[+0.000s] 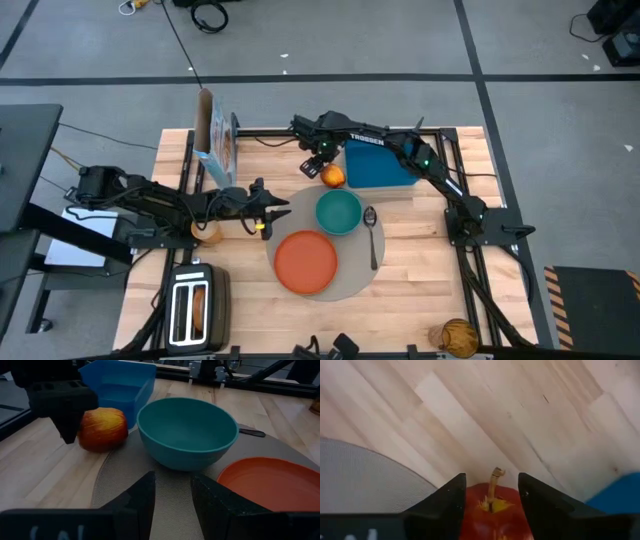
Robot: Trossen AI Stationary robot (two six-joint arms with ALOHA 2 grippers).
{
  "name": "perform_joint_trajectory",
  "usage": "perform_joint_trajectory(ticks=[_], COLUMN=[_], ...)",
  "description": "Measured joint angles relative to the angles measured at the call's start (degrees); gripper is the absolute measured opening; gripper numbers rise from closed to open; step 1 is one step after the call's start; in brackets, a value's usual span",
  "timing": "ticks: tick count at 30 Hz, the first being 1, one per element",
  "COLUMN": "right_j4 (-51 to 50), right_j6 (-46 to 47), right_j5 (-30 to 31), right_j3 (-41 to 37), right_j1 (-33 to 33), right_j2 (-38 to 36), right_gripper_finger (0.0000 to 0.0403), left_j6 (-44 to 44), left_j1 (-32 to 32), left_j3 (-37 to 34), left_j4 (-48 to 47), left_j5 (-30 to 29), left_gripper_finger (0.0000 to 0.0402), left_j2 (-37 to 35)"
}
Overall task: Arrange a breakfast setting
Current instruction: Put the apple on top left of the round table mat
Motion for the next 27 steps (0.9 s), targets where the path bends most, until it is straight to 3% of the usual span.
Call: perform_joint_trajectory(ticks=[15,27], right_j4=[1.51,-0.04], right_j6=[-0.17,0.39], right_j5=[-1.90,-1.66], right_j3=[-0.46,-0.46], right_j1=[-0.96,-0.96], right_j2=[1.92,1.78], right_gripper_finger=[0.0139,0.0078], left_j6=[-0.33,-0.13], left_j1=[-0.09,-0.09], left_j3=[0.00,0.00], left_j4=[-0.83,-0.83], left_j5=[0.00,-0.02], left_gripper_finger=[0.0132,0.0133], left_j2=[0.00,0.00])
